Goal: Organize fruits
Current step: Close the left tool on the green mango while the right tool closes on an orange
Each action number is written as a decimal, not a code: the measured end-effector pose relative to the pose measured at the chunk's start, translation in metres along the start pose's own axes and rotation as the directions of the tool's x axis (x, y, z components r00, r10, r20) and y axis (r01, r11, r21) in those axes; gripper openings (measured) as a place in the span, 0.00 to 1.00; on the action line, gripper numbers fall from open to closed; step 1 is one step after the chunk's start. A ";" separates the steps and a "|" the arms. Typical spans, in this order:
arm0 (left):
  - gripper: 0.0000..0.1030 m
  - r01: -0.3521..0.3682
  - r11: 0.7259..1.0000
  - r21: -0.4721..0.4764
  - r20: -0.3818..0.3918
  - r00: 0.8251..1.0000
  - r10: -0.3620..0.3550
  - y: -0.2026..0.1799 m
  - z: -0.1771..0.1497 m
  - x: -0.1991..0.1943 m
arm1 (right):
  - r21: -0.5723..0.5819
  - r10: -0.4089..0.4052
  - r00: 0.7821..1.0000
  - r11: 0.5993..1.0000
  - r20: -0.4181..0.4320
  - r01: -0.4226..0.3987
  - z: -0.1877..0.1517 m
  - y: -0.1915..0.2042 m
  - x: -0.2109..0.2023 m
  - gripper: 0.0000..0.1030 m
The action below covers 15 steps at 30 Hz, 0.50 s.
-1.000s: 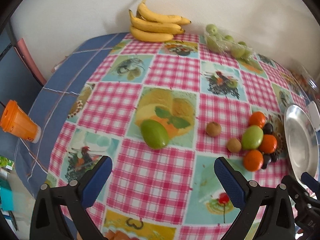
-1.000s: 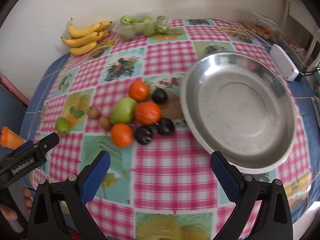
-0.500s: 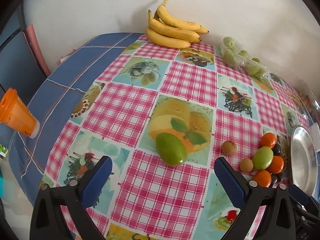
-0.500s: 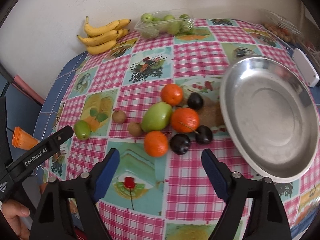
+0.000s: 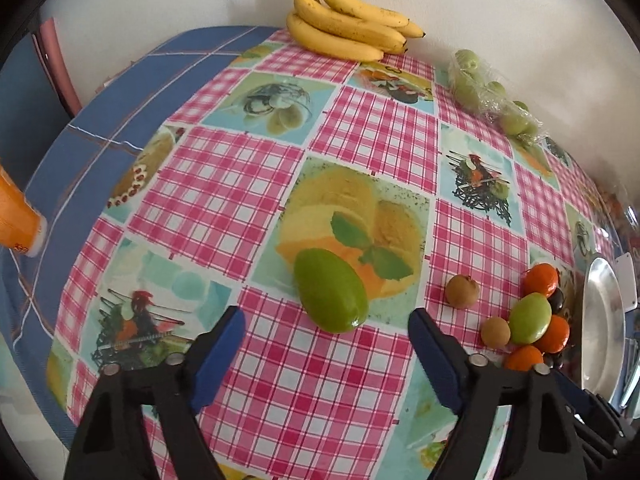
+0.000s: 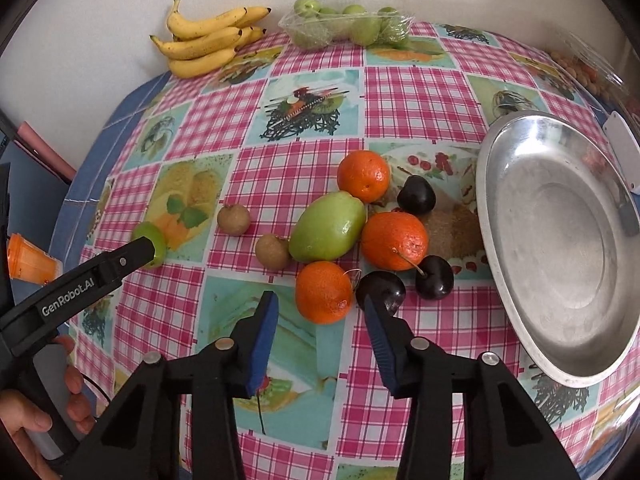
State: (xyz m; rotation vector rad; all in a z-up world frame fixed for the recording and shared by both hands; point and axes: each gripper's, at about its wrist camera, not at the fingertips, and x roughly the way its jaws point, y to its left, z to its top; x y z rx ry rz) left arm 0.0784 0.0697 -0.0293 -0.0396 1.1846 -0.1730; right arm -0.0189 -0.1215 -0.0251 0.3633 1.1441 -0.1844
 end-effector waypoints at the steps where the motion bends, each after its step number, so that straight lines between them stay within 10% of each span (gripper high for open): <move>1: 0.76 0.003 1.000 -0.006 -0.003 1.000 -0.003 0.001 0.001 0.001 | -0.002 -0.004 1.000 1.000 -0.001 0.004 0.001 0.000 0.001 0.41; 15: 0.48 0.010 0.999 -0.040 -0.004 1.000 -0.010 0.008 0.009 0.015 | -0.021 -0.022 1.000 1.000 -0.001 0.022 0.004 0.004 0.007 0.32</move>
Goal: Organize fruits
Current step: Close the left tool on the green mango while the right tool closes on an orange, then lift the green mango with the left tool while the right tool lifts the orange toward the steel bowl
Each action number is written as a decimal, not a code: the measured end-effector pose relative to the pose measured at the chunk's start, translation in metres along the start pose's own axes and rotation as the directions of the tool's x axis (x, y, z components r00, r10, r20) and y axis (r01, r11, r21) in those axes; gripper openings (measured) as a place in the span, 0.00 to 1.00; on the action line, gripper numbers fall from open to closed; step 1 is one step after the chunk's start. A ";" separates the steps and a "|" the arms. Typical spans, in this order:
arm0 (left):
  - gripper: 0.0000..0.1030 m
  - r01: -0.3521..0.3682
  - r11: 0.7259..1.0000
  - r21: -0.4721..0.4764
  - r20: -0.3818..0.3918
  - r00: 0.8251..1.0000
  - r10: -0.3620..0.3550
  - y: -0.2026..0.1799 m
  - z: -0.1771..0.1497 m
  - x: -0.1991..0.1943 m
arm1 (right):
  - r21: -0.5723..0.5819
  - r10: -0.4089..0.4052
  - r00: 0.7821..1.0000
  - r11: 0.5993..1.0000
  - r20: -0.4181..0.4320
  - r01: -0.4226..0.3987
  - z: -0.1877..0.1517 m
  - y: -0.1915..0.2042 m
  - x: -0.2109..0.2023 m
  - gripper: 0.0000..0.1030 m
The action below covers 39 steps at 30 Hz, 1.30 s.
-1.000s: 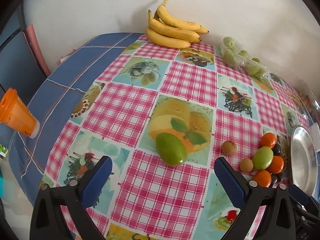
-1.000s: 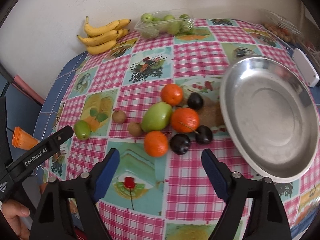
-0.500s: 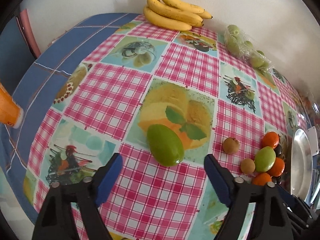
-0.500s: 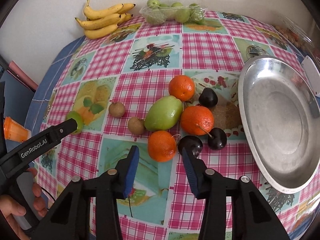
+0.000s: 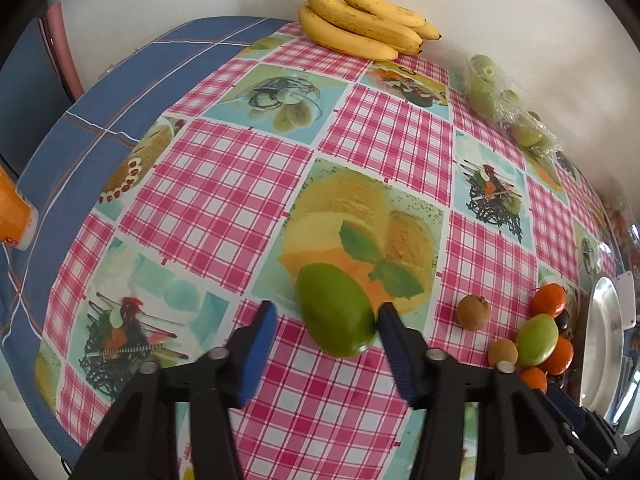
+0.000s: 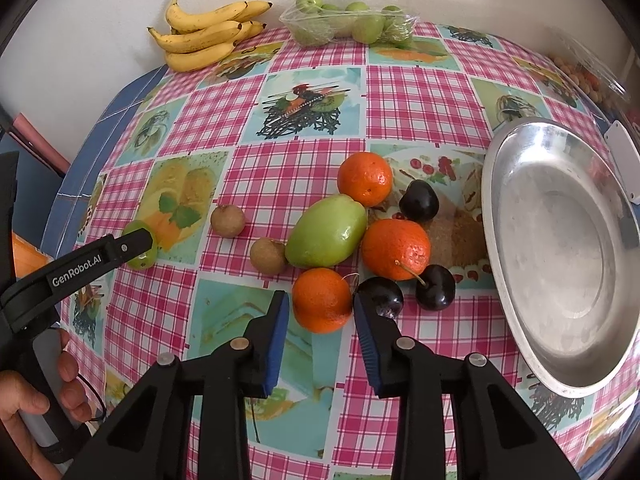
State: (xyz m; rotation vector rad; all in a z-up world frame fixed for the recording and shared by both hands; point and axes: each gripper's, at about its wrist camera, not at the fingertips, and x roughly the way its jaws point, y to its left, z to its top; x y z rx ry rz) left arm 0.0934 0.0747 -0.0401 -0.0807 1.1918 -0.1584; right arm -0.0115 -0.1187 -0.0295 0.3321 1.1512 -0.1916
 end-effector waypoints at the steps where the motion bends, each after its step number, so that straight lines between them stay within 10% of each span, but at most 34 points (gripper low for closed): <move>1: 0.44 -0.003 1.000 0.004 0.001 1.000 0.003 -0.001 0.000 0.000 | -0.003 -0.002 1.000 1.000 0.000 0.002 0.000 0.000 0.000 0.31; 11: 0.39 0.005 1.000 0.021 -0.001 1.000 -0.005 -0.002 -0.001 -0.004 | -0.010 0.006 1.000 1.000 0.018 -0.006 0.001 0.001 -0.006 0.28; 14: 0.39 0.015 1.000 0.022 0.011 1.000 -0.015 -0.002 -0.001 -0.010 | -0.008 0.014 0.999 1.000 0.038 -0.013 0.002 0.000 -0.013 0.07; 28: 0.39 0.062 0.997 0.043 -0.041 0.997 -0.060 -0.008 -0.009 -0.021 | 0.018 0.017 0.999 1.000 0.039 -0.018 0.004 -0.006 -0.017 0.09; 33: 0.39 0.060 0.995 0.079 -0.055 0.997 -0.056 -0.016 -0.013 -0.020 | 0.025 0.026 0.999 0.999 0.026 -0.027 0.004 -0.007 -0.012 0.29; 39: 0.39 0.054 0.993 0.106 -0.073 0.996 -0.047 -0.020 -0.016 -0.016 | 0.007 0.001 1.000 1.000 0.001 -0.001 0.004 -0.004 -0.003 0.31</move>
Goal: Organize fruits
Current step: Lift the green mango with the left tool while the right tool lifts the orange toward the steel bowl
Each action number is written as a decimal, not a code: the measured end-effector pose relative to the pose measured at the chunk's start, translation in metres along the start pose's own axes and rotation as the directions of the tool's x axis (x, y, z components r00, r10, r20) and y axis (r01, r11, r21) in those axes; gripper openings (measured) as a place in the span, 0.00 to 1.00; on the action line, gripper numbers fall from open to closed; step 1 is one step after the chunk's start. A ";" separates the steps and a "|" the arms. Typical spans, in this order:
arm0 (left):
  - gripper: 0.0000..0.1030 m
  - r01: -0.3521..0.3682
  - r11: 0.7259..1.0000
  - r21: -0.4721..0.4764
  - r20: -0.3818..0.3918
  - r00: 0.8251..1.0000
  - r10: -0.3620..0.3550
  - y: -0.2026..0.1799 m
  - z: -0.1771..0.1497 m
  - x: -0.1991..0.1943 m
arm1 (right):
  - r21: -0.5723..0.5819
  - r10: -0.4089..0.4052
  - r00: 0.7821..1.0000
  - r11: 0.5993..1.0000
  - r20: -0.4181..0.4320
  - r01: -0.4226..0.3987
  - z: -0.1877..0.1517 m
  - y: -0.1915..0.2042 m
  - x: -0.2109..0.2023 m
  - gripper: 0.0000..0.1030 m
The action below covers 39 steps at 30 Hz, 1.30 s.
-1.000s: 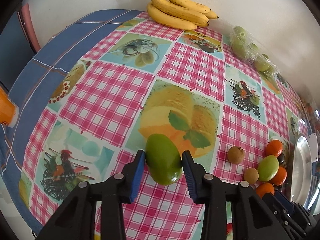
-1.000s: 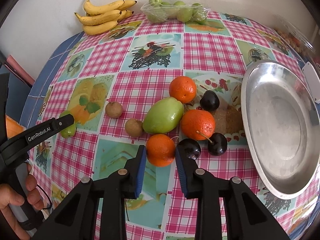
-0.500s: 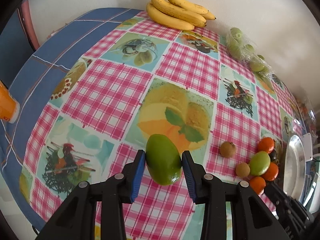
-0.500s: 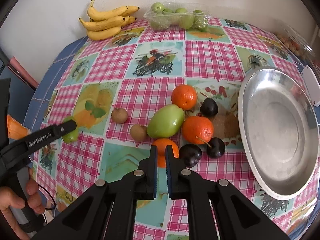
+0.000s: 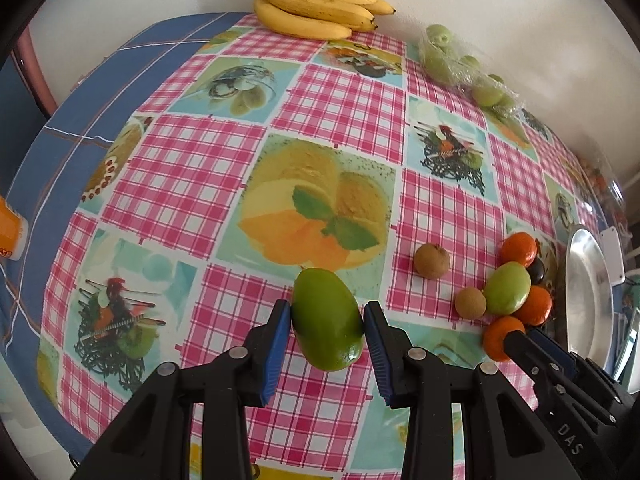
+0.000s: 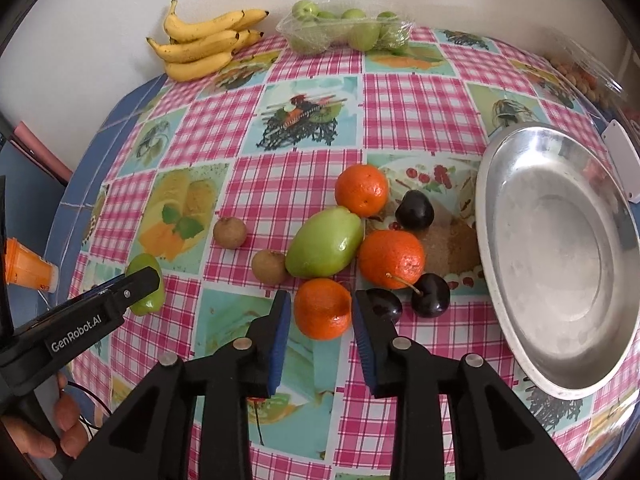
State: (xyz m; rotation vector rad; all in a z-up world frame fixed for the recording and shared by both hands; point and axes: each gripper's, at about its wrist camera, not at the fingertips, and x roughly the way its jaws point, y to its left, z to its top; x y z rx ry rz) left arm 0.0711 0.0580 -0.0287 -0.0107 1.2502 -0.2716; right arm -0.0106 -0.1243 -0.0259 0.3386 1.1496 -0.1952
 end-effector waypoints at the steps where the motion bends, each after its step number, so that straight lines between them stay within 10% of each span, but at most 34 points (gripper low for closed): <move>1: 0.39 -0.001 1.000 0.001 -0.003 1.000 0.001 0.000 0.000 0.000 | -0.006 -0.012 1.000 1.000 -0.004 0.012 0.000 0.001 0.002 0.31; 9: 0.39 -0.007 1.000 0.007 -0.009 1.000 0.007 -0.002 0.000 0.003 | -0.032 0.057 0.998 0.998 -0.002 -0.057 0.001 0.011 -0.003 0.34; 39: 0.39 -0.038 0.998 0.043 -0.011 0.999 0.038 -0.008 -0.001 0.010 | -0.272 -0.226 0.974 0.936 0.026 0.225 -0.010 0.044 0.026 0.36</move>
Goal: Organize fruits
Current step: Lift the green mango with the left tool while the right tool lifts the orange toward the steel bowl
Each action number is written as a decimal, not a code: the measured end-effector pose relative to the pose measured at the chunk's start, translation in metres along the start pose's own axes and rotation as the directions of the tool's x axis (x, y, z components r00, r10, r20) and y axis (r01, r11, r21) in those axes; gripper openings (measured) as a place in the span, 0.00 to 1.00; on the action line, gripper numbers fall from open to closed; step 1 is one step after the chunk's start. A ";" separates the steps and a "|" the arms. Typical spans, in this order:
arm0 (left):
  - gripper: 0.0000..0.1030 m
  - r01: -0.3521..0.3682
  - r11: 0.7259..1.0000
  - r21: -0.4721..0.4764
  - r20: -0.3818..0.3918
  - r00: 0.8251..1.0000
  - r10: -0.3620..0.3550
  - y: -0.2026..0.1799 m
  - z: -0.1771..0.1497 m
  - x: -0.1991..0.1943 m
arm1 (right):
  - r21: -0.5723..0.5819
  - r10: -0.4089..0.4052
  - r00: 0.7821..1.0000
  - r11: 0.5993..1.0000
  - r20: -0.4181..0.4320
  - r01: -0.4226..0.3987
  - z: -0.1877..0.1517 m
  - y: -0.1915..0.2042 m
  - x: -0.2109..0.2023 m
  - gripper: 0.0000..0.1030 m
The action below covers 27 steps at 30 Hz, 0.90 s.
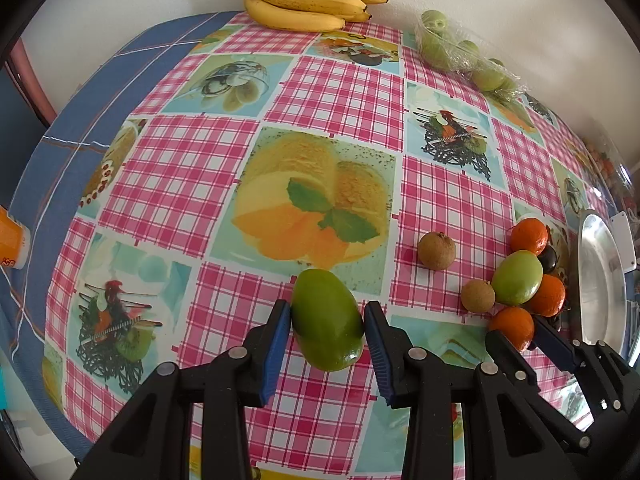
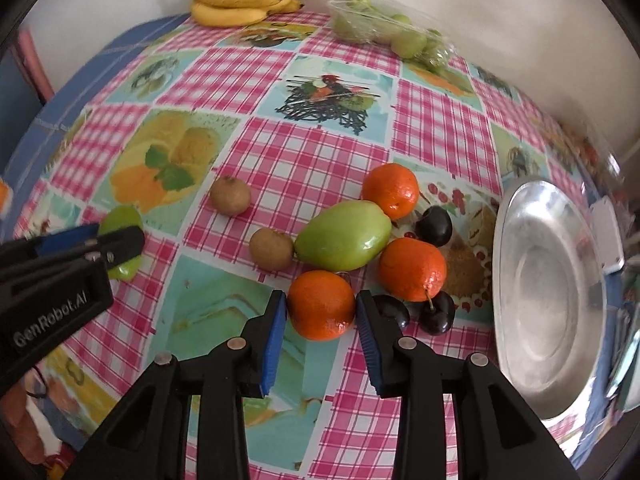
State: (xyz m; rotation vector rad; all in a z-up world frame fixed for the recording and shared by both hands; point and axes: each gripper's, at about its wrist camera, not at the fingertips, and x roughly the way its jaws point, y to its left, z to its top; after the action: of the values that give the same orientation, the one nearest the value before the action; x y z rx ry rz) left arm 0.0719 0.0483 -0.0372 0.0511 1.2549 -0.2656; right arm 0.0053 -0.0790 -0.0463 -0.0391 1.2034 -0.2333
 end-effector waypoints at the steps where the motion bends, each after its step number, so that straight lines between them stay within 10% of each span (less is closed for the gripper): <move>1: 0.39 -0.001 1.000 0.001 0.000 1.000 0.001 0.000 0.000 0.000 | -0.007 -0.008 1.000 1.000 0.002 0.008 0.000 0.002 0.000 0.36; 27: 0.39 0.041 0.998 -0.056 0.034 0.999 -0.039 -0.004 0.009 -0.023 | 0.335 0.273 0.962 0.904 0.025 -0.265 0.002 -0.057 -0.033 0.34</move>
State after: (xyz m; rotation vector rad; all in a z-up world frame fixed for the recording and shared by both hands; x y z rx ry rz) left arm 0.0728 0.0464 -0.0117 -0.0276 1.2316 -0.2644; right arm -0.0134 -0.1285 -0.0063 0.4279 1.1632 -0.1931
